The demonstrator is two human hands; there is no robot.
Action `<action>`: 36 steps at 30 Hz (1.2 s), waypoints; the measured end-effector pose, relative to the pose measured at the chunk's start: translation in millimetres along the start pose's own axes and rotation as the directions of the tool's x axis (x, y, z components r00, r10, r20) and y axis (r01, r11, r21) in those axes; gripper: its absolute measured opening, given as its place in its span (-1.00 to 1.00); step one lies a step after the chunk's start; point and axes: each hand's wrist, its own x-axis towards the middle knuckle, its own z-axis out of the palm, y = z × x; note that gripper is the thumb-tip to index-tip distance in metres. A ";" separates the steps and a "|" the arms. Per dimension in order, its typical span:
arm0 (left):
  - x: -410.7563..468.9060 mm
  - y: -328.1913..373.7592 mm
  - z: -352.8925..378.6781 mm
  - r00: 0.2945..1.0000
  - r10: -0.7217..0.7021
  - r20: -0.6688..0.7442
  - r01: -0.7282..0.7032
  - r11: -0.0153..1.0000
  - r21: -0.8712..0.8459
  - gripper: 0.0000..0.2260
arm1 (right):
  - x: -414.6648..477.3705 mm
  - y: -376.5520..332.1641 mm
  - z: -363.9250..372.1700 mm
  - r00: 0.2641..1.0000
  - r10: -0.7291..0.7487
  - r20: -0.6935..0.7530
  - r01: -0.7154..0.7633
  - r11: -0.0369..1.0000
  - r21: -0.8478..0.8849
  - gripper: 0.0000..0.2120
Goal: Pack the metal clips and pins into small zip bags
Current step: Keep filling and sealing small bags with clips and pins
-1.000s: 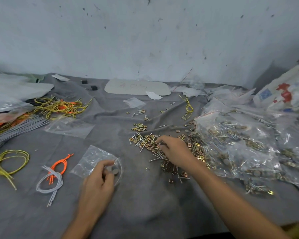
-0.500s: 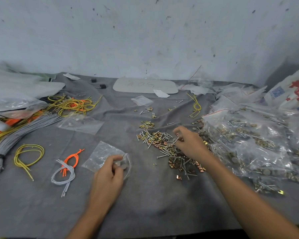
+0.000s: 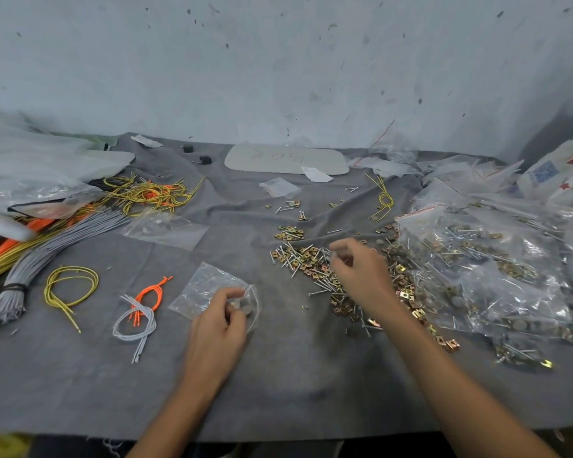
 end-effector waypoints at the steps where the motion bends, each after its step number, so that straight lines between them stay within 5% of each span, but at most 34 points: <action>1: -0.4 0.7 -0.1 1.000 0.000 0.003 0.000 1.000 -0.002 -0.75 | -11.2 -7.7 7.0 1.000 0.007 0.012 -0.008 0.997 0.081 -0.86; 6: -1.1 2.6 0.0 1.000 0.015 0.000 -0.015 1.000 0.003 -0.78 | -71.2 -41.2 66.7 0.992 0.002 0.127 -0.048 0.932 0.359 -0.84; 16: -1.0 0.5 1.3 1.000 0.019 0.010 -0.019 1.000 0.019 -0.63 | -86.3 -53.6 99.4 0.977 -0.143 0.156 0.089 0.946 0.313 -0.88; 21: 0.3 -1.2 1.5 1.000 0.031 0.005 -0.031 1.000 -0.004 -0.64 | -88.7 -52.5 97.8 0.926 -0.273 0.262 0.238 0.958 0.157 -0.81; 26: 1.0 -2.1 2.5 0.999 0.050 -0.007 -0.050 0.999 -0.013 -0.69 | -86.5 -48.6 82.8 0.927 -0.263 0.266 0.175 0.933 0.314 -0.76; 32: 0.9 -4.0 4.3 0.998 0.061 -0.014 -0.061 0.997 -0.041 -0.78 | -28.3 5.4 17.2 0.995 -0.098 0.030 0.102 0.973 -0.205 -0.84; 36: 0.8 -4.8 5.7 0.998 0.058 -0.019 -0.059 0.998 -0.032 -0.75 | -9.2 31.9 -7.9 0.983 0.046 0.180 0.050 0.868 -0.494 -0.74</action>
